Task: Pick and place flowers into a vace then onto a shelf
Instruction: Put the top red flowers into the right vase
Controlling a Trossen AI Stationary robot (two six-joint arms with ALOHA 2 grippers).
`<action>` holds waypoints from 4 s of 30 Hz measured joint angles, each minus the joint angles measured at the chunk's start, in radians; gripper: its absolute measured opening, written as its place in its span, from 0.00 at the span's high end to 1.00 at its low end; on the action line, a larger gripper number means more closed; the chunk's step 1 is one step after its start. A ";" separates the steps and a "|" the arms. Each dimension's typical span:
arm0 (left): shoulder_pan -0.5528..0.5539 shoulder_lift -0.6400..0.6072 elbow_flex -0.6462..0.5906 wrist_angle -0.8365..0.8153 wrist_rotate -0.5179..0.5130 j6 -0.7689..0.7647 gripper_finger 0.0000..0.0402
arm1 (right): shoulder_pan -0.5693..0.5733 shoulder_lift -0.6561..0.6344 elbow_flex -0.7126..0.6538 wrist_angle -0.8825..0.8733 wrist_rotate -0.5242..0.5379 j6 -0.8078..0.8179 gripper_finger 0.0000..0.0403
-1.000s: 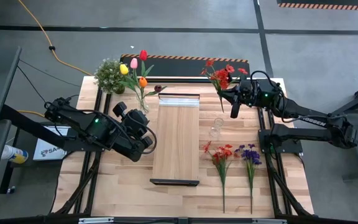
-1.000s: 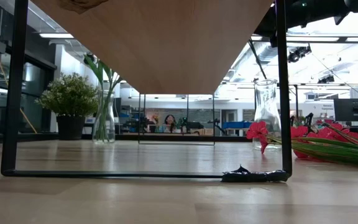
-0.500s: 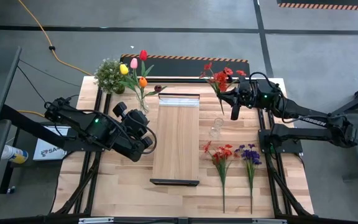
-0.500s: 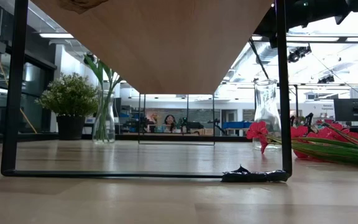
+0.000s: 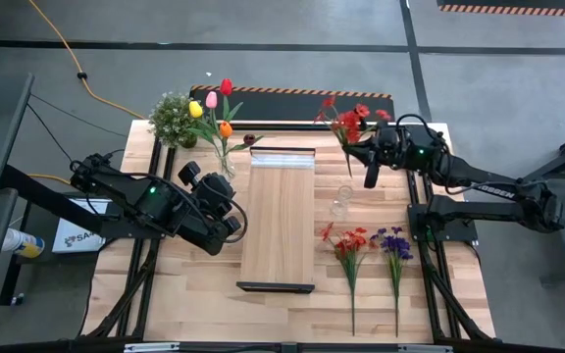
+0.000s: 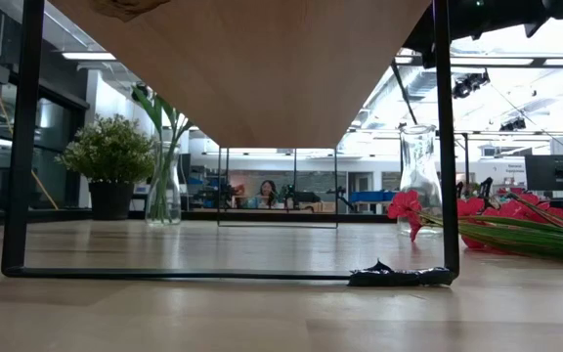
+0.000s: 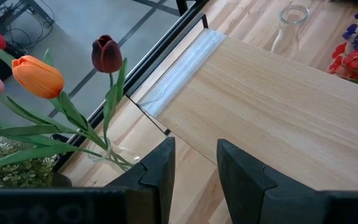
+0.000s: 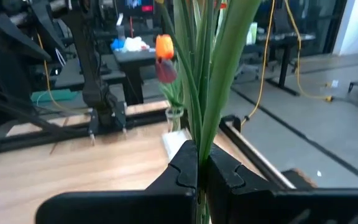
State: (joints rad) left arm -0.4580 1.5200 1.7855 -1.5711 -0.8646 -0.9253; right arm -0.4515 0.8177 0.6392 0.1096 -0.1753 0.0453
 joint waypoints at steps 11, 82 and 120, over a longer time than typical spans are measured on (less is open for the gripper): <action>0.000 0.000 0.000 0.000 0.000 0.000 0.62 | 0.052 0.000 0.000 0.039 -0.041 0.001 1.00; 0.000 0.000 0.000 0.000 0.014 -0.022 0.62 | 0.134 -0.135 -0.339 0.385 0.012 0.068 1.00; 0.000 0.000 0.000 0.000 0.015 -0.014 0.62 | 0.133 -0.137 -0.339 0.279 0.060 0.139 0.80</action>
State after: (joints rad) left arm -0.4579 1.5200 1.7855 -1.5711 -0.8497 -0.9390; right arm -0.3187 0.6810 0.3000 0.3888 -0.1150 0.1842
